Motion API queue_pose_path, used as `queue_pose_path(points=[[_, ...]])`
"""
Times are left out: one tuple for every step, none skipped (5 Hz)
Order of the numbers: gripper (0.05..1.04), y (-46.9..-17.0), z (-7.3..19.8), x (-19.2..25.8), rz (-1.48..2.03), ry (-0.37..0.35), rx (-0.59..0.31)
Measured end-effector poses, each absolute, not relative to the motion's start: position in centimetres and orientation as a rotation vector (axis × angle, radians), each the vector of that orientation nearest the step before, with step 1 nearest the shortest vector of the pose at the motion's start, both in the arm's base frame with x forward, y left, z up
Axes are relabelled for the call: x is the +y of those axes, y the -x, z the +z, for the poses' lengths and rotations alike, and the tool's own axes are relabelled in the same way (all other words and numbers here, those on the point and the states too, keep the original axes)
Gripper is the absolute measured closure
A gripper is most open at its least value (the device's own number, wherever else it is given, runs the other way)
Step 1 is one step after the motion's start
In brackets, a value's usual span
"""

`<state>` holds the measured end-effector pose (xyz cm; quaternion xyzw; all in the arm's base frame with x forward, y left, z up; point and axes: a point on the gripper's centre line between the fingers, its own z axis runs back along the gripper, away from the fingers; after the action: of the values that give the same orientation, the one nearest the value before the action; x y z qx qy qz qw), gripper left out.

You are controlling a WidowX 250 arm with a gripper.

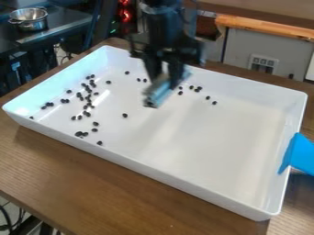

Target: Sweep into pile

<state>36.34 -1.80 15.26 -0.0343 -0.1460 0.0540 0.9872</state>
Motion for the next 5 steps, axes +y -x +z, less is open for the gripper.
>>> queue_pose_path(points=[[0.724,-37.0,14.3,-6.5,0.067,0.05,-0.328],[0.723,-37.6,12.4,-10.1,0.017,0.019,-0.314],[0.723,-39.3,11.8,-10.2,0.03,0.004,-0.324],[0.723,-41.2,10.3,-9.3,0.061,-0.018,-0.323],[0.723,-42.2,10.4,-7.3,0.096,-0.026,-0.33]])
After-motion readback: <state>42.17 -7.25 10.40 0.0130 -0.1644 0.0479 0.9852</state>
